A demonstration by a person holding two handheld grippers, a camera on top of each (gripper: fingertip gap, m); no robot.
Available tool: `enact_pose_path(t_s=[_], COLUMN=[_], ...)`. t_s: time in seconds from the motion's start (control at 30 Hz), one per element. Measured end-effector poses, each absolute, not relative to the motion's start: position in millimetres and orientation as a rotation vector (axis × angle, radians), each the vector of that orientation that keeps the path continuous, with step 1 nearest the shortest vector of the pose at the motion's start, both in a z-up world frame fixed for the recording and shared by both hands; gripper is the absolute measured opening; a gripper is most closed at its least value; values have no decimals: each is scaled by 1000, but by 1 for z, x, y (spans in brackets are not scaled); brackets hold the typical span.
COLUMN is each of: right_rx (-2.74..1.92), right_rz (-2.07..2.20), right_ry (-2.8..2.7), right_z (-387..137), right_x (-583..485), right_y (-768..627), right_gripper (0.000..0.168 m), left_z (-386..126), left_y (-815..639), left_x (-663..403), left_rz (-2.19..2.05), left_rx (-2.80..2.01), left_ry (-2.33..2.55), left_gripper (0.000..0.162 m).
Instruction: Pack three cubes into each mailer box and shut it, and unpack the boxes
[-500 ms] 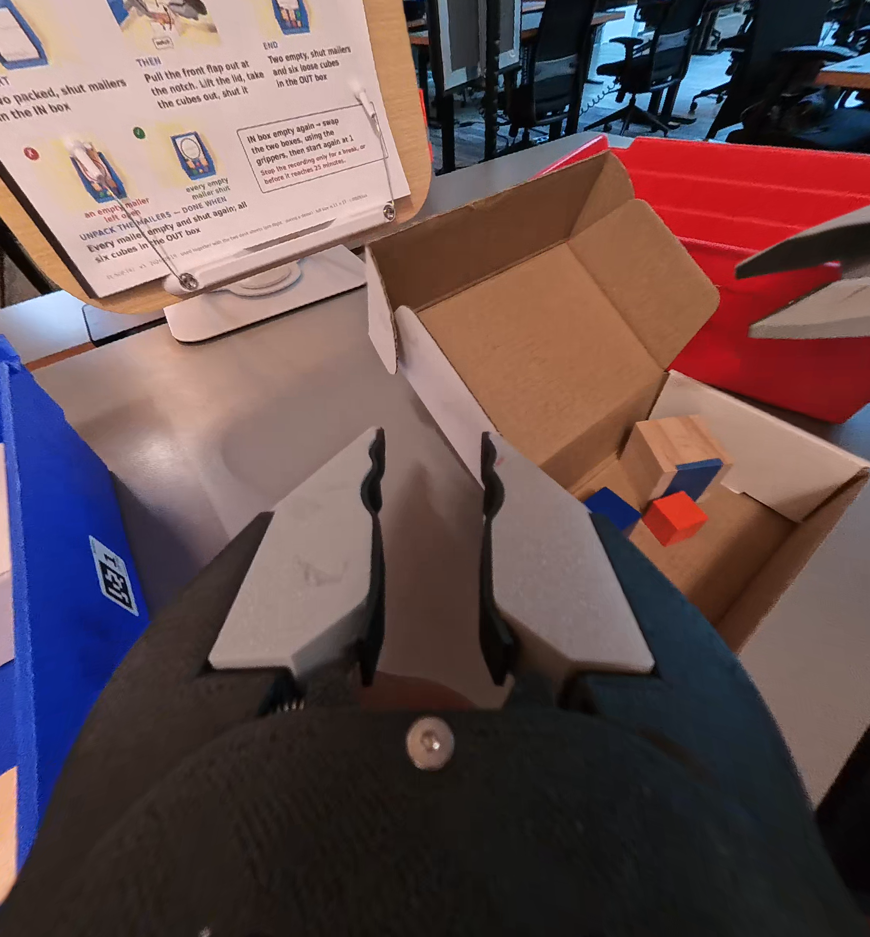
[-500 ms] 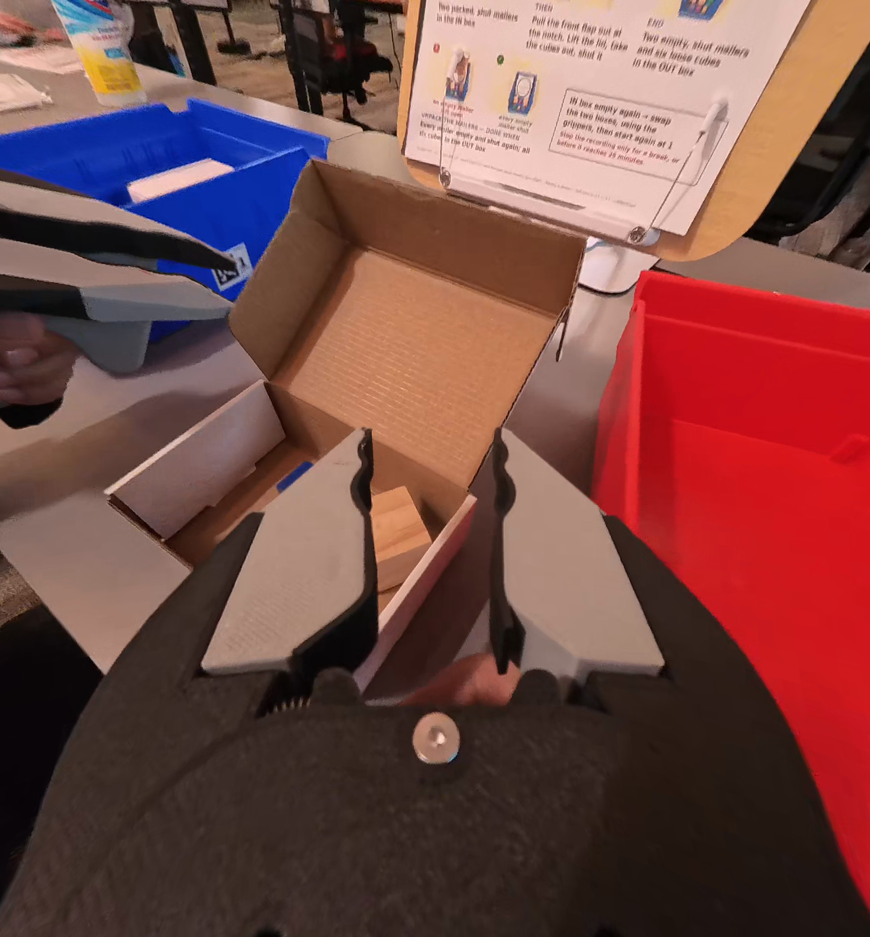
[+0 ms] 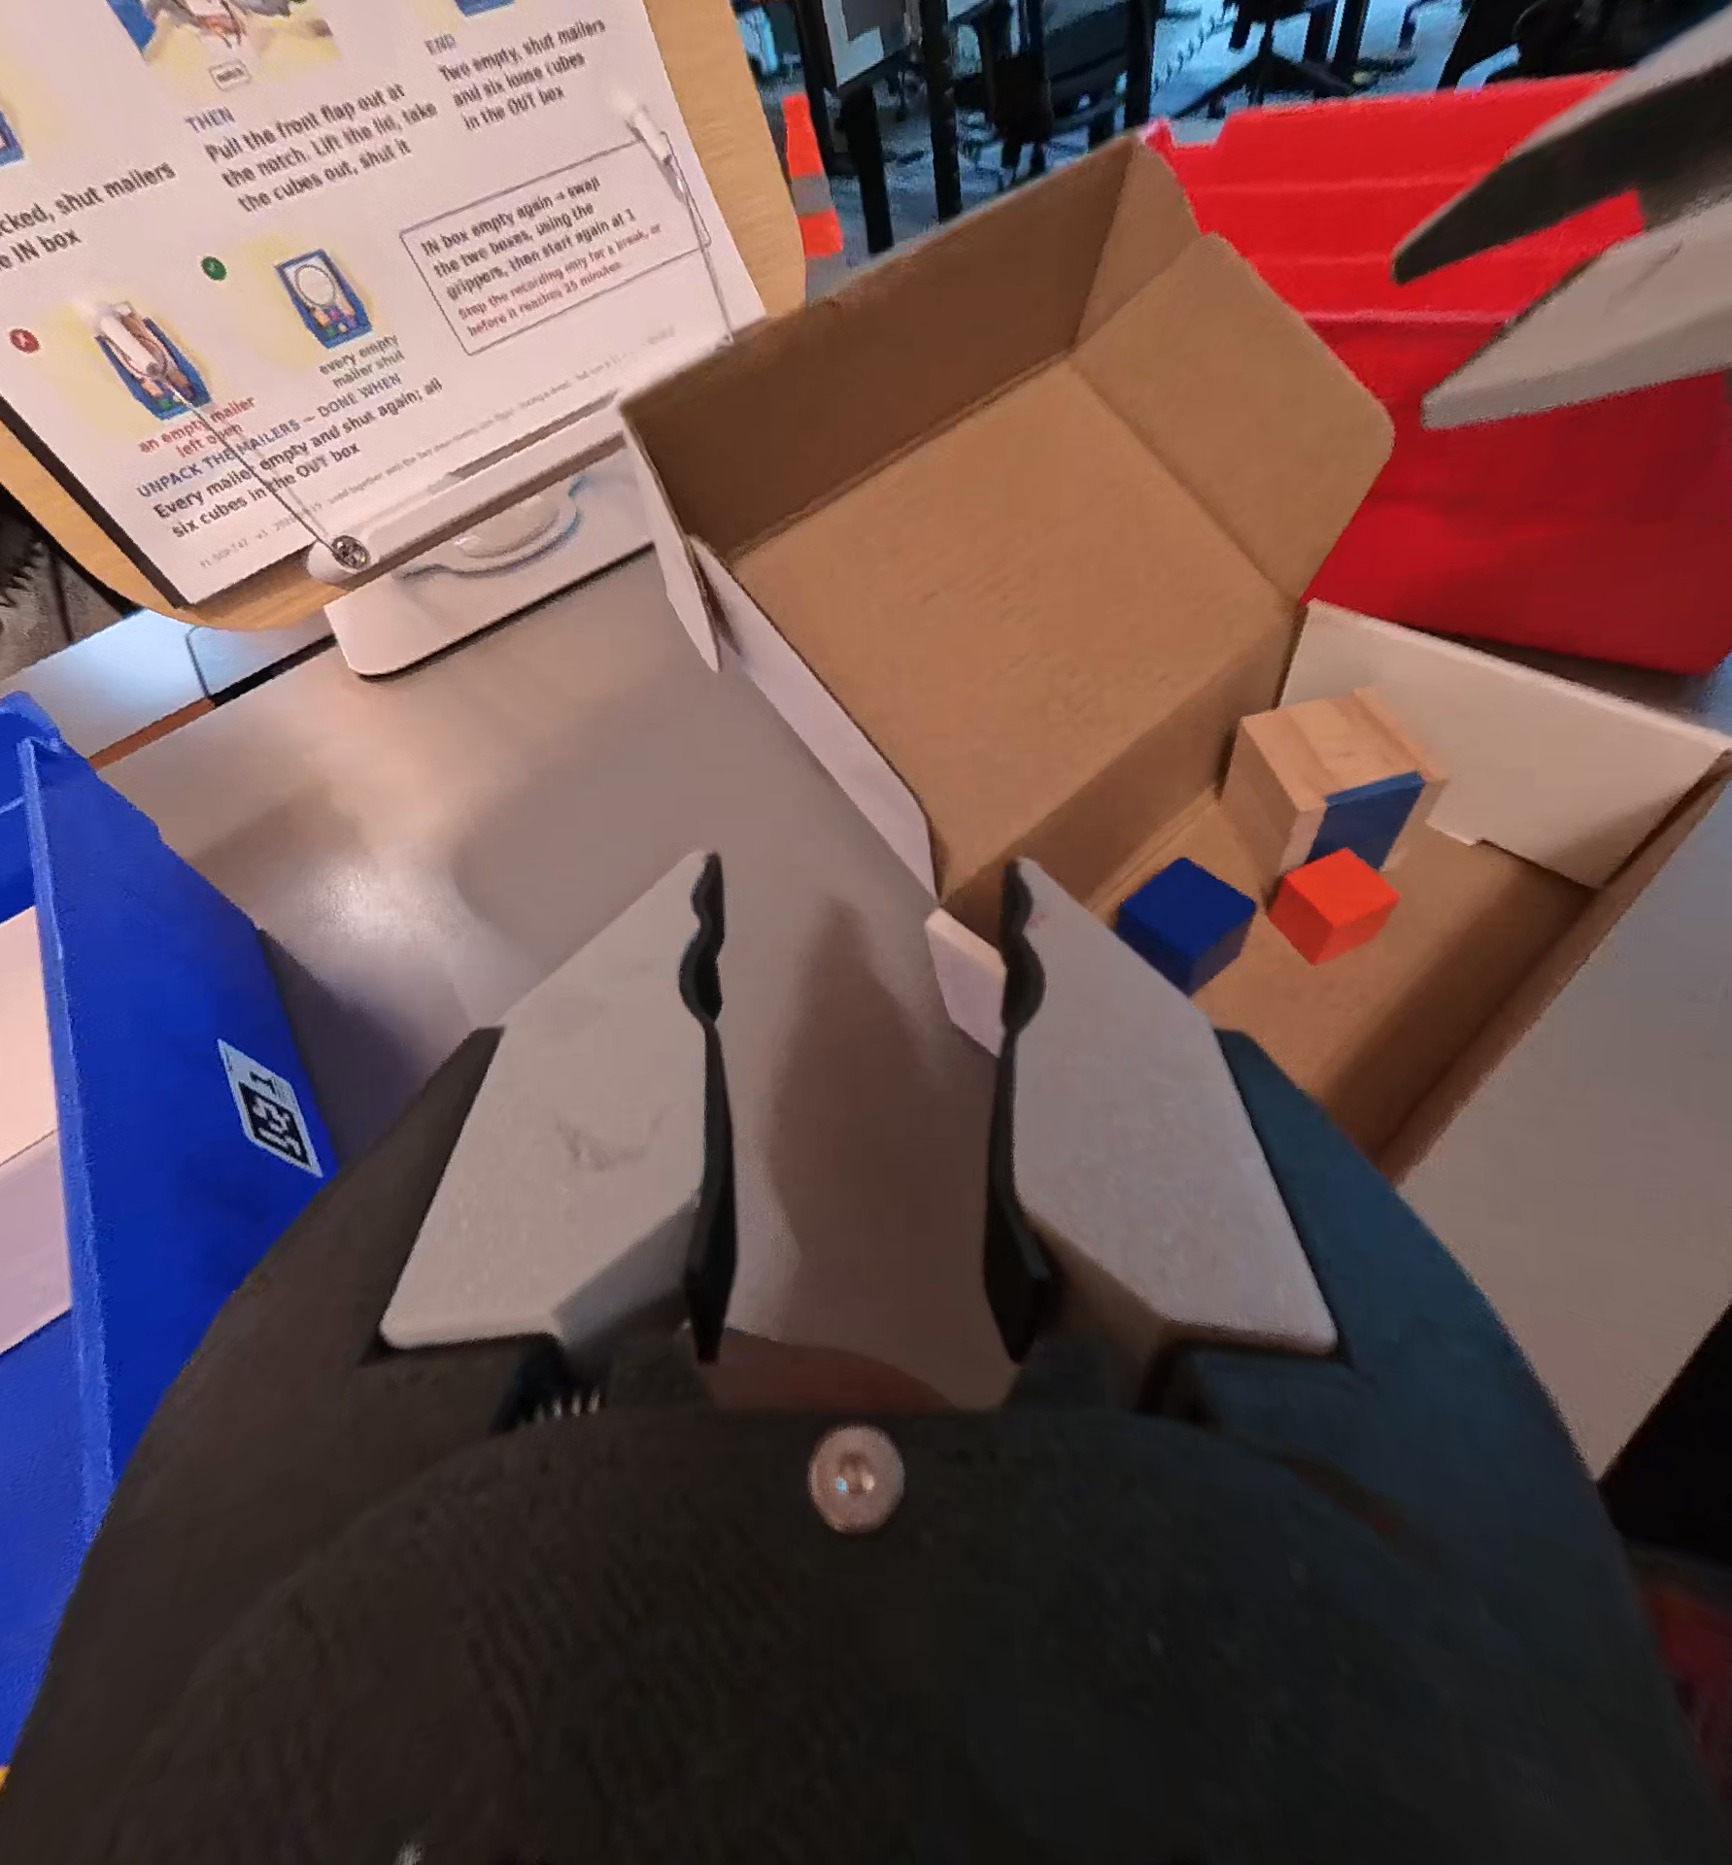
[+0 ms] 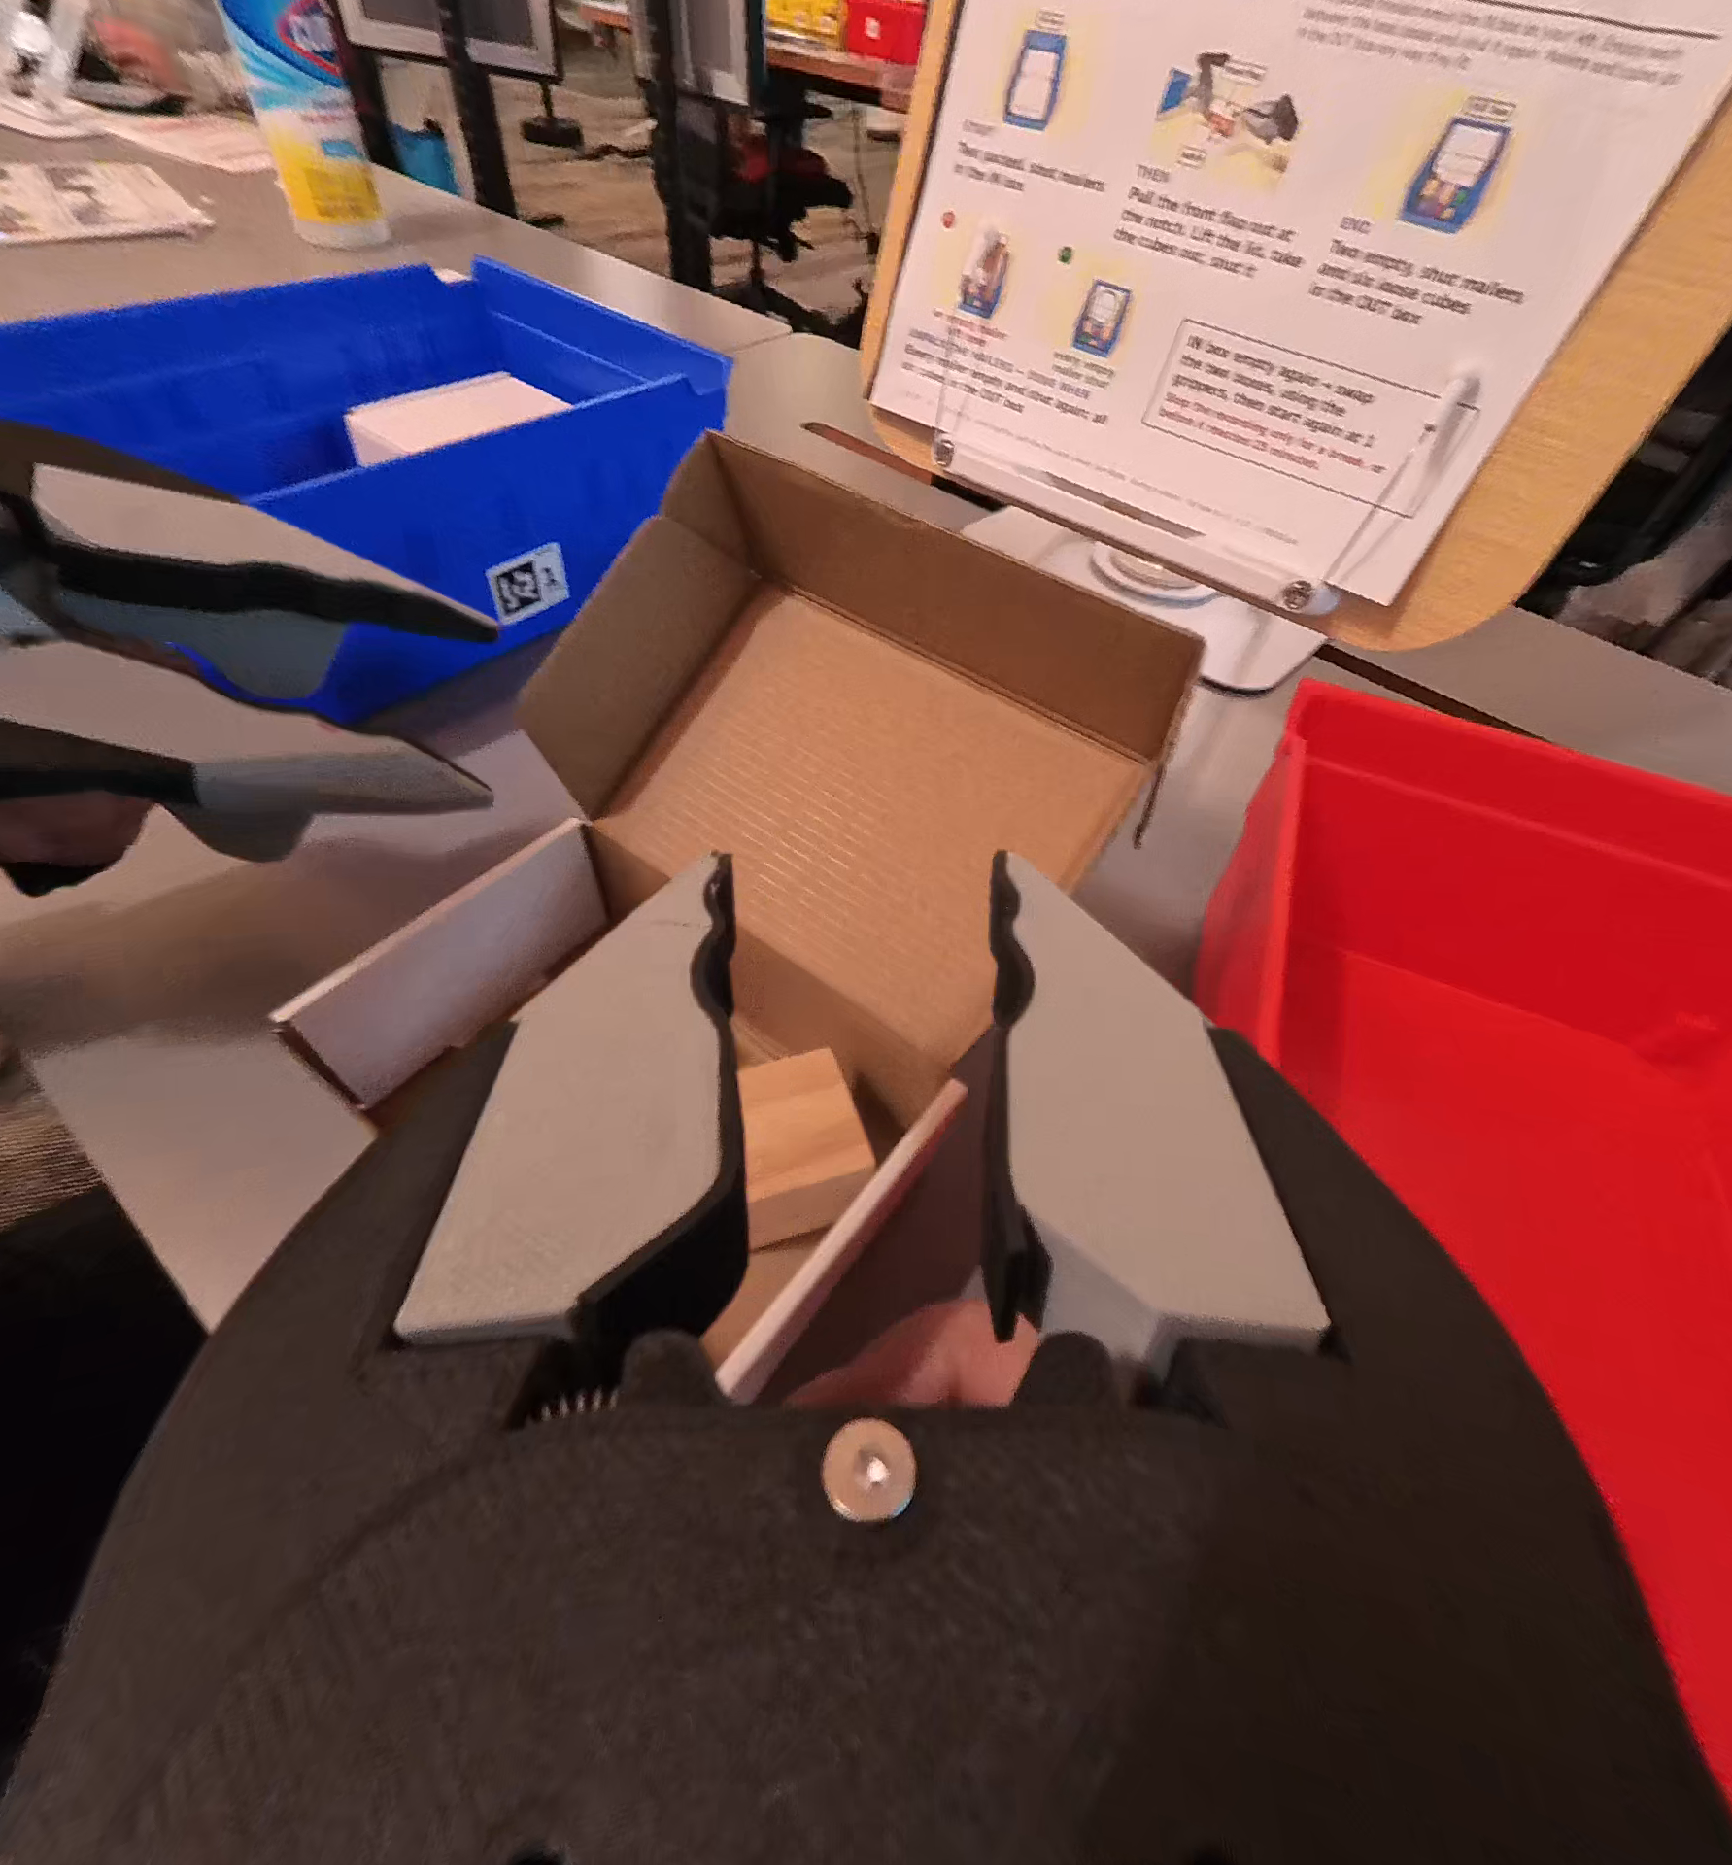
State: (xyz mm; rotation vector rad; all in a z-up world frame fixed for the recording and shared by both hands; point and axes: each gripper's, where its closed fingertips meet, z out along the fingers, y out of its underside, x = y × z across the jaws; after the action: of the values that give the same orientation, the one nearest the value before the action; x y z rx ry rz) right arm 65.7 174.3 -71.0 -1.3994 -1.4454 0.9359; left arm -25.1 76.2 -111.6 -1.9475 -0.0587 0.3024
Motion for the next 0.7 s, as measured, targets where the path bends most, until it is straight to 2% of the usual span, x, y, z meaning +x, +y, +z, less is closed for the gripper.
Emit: enact_pose_path(t_s=[0.03, 0.33, 0.43, 0.7], right_rx=[-1393, -1330, -1319, -1327], right_rz=[957, 1060, 1072, 1058], right_ry=[-1457, -1484, -1507, -1495], right_z=[-69, -45, -44, -41], right_x=[65, 78, 83, 97], right_y=[170, 149, 144, 147], right_gripper=[49, 49, 50, 51], left_z=[-112, -90, -64, -34], left_y=[75, 55, 45, 33], left_x=[-23, 7, 5, 20], left_rz=[319, 371, 424, 448], left_rx=[-1956, -1941, -1874, -1820], left_ry=[-46, 33, 2, 41], left_gripper=[57, 60, 51, 51])
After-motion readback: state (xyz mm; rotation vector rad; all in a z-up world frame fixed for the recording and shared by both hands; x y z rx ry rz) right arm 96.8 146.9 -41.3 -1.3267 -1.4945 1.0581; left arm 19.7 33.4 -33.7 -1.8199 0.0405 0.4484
